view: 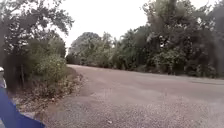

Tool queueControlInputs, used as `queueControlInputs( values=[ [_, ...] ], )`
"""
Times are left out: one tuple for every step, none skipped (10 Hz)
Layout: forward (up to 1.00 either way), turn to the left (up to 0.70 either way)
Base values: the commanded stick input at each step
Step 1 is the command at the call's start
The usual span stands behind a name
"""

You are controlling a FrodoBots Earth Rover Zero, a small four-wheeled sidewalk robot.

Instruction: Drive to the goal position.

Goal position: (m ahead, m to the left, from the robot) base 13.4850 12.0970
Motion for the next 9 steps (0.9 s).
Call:
queueControlInputs(
  values=[
    [0.0, 0.0],
    [0.0, 0.0],
    [0.0, 0.0],
    [0.0, 0.0],
    [0.0, 0.0],
    [0.0, 0.0],
    [-0.04, 0.0],
    [-0.42, 0.0],
    [-0.65, 0.0]
  ],
)
